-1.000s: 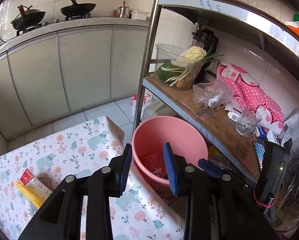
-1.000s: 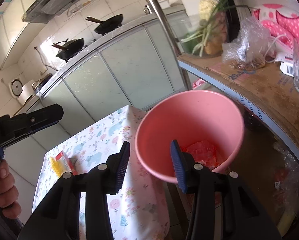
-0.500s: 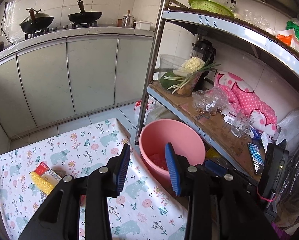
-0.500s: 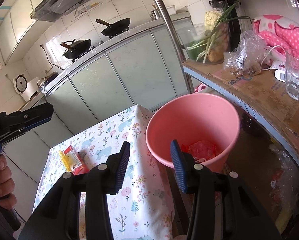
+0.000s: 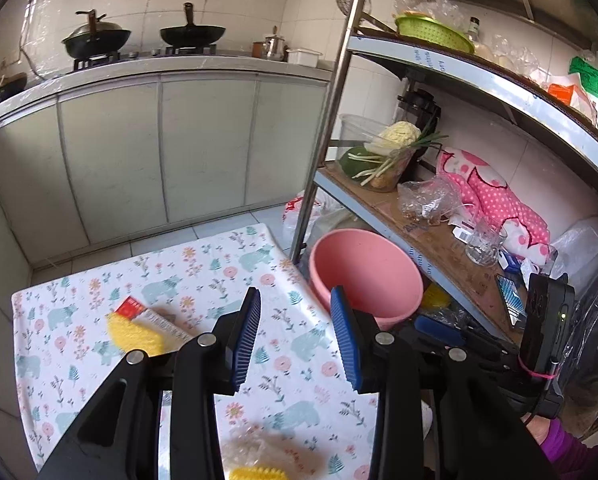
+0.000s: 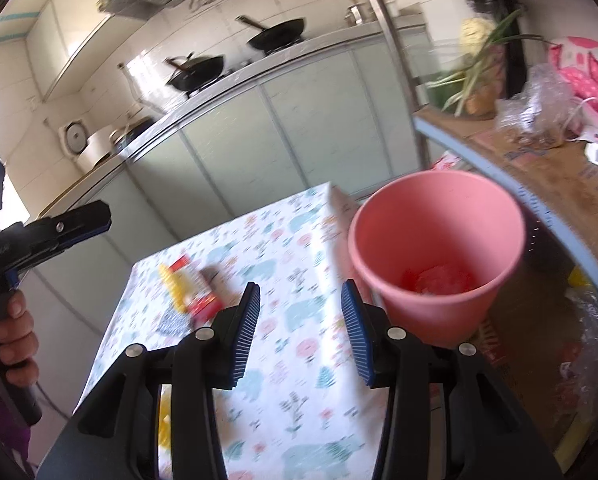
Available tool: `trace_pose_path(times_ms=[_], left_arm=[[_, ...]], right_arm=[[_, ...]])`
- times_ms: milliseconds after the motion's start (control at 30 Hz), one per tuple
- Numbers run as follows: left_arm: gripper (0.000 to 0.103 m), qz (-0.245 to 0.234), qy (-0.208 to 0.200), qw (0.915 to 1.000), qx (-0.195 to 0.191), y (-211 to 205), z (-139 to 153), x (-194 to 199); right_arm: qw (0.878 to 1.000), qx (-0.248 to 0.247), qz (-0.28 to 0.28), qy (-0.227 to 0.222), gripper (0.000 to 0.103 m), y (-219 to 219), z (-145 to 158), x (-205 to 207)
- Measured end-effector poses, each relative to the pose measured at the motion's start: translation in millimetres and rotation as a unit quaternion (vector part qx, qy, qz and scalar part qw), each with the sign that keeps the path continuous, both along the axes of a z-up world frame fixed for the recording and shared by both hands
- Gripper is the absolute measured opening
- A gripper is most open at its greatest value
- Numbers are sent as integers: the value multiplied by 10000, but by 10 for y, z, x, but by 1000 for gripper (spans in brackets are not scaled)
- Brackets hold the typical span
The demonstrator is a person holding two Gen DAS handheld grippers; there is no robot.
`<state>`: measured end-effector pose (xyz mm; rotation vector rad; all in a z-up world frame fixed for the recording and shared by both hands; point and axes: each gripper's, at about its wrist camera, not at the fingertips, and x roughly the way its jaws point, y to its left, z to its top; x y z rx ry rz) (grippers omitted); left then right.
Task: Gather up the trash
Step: 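Move both open grippers back over the table, then grasp the yellow foam net with the left gripper while the right grasps the clear plastic bag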
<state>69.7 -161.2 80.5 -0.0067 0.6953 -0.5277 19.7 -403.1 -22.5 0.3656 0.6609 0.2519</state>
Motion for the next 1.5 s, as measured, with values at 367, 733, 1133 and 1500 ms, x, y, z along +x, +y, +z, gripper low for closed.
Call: trace_pose_path(times_ms=[367, 733, 1133, 1500], left_arm=[[36, -22, 567, 9984, 73, 643, -458, -531], [36, -418, 1196, 9907, 505, 661, -1194, -925], [30, -341, 1237, 9893, 687, 644, -1481, -819], [5, 17, 927, 9945, 491, 884, -1401, -817]], right_arm=[[9904, 156, 1259, 540, 43, 619, -257, -141], [9838, 23, 1628, 749, 43, 927, -427, -239], [9813, -108, 1681, 936, 44, 1038, -499, -234], [9763, -274, 1899, 1005, 44, 1185, -547, -197]])
